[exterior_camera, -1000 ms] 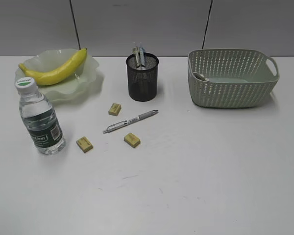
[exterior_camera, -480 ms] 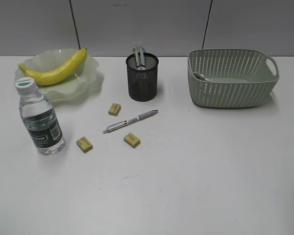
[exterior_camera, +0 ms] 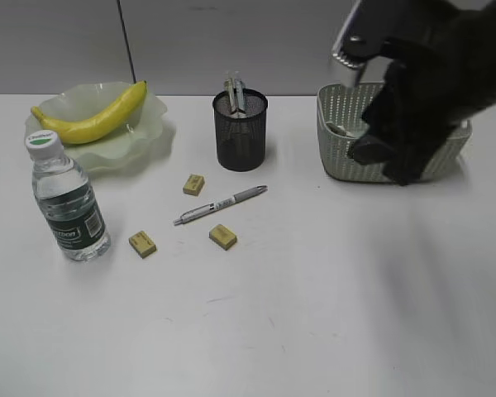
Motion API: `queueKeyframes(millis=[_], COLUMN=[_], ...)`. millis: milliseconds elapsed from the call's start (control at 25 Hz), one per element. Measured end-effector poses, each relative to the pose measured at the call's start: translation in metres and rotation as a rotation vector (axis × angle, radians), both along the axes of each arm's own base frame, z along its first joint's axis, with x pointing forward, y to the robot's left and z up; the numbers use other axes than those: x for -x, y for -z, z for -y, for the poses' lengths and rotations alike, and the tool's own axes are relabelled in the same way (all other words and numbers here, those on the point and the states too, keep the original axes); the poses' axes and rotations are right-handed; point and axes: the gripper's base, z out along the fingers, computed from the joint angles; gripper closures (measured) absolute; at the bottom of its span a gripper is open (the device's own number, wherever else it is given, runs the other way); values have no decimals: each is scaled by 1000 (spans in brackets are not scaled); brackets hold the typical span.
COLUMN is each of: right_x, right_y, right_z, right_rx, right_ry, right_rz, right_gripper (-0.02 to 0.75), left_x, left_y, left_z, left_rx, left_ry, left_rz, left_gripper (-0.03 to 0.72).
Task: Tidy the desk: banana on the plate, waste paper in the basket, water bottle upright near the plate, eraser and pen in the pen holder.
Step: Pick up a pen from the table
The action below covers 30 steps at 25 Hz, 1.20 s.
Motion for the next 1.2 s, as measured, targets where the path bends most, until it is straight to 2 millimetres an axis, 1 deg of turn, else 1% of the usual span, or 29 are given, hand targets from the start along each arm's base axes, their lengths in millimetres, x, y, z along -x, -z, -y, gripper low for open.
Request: queueKeyframes(millis=[160,240,280,400,440,600,760,880,960,1080,1200], right_x=[-45,-65,-74,-90,-93,-97,-101,-101,-101,-102,-101], right_y=[14,28,34,52,57,84,110,127,136,146,151], right_z=[-27,-38,-45,-61,-67,-94,-112,-117,-118,-118,-119], right_rx=[77,113,127,177,189,228,234,255,264,269,257], right_ry=[-117,-164,-186,-276,-308,-431,-479,-503,-507,-508,-497], right_rz=[25,23,24,37,52,123,196,190,172,150,132], right_gripper=[344,344,344,354,360,394,435,476,484,489,489], left_x=[0,0,0,0,0,0,0,0,0,0,0], left_y=[0,0,0,0,0,0,0,0,0,0,0], left_z=[0,0,0,0,0,0,0,0,0,0,0], left_rx=[1,1,1,1,1,1,1,1,1,1,1], left_ry=[0,0,0,0,0,0,0,0,0,0,0], left_rz=[0,0,0,0,0,0,0,0,0,0,0], left_gripper=[304,304,304,304,304,304,304,304,304,304,304])
